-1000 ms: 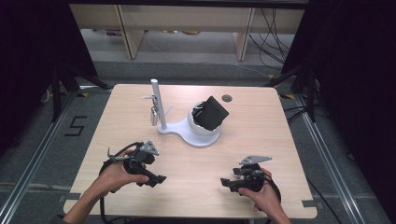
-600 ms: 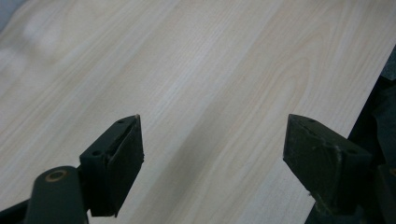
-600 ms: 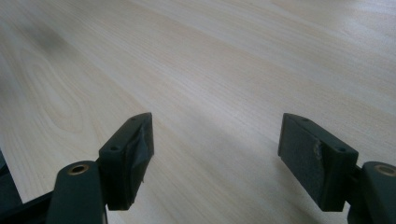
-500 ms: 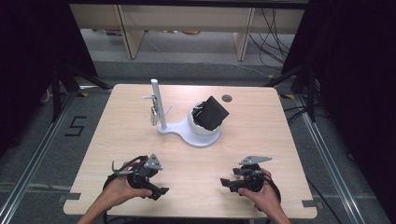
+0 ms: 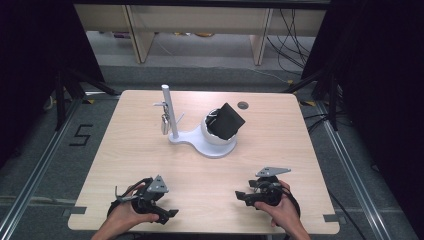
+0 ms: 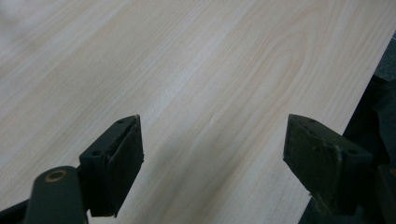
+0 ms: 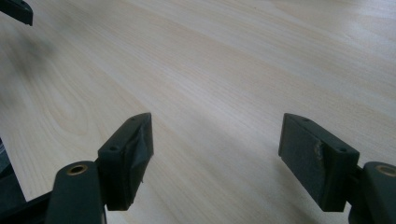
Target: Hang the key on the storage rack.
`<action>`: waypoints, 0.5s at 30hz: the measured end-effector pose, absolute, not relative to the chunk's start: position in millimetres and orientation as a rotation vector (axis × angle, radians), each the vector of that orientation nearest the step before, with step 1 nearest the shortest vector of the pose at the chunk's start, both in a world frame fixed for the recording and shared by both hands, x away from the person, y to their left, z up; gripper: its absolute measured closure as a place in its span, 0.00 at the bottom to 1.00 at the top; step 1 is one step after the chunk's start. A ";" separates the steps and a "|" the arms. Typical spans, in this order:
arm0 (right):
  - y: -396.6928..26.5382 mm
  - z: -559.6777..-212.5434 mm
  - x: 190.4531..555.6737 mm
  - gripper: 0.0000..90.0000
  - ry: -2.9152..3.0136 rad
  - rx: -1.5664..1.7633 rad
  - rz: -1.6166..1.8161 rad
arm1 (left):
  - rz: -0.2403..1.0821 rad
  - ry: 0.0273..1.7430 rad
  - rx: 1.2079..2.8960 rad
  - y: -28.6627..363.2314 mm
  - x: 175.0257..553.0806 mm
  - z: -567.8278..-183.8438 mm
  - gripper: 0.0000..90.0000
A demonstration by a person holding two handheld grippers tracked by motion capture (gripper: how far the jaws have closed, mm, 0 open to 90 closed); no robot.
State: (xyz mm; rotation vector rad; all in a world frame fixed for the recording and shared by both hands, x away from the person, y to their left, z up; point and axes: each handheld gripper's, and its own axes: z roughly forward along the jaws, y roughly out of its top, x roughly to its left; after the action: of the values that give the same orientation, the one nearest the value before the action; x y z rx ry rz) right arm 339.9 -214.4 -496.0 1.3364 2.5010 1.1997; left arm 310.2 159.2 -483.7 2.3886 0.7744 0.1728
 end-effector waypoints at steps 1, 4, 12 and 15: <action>-214.1 -496.0 340.1 0.30 2.503 1.318 1.202 | 0.178 0.791 2.384 160.9 309.0 -484.8 0.22; -213.6 -495.8 339.9 0.28 2.510 1.302 1.209 | 0.192 0.811 2.355 164.6 306.8 -487.8 0.22; -210.0 -495.0 337.7 0.22 2.509 1.306 1.198 | 0.199 0.836 2.352 170.6 303.7 -495.1 0.22; -209.8 -495.3 338.7 0.22 2.508 1.249 1.202 | 0.202 0.848 2.330 170.5 304.1 -494.6 0.22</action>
State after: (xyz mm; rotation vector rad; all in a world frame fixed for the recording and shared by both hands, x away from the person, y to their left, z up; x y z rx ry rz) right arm 338.7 -209.8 -495.3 1.2489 2.5080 1.2021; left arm 304.1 170.5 -494.6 2.3304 0.8476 0.2022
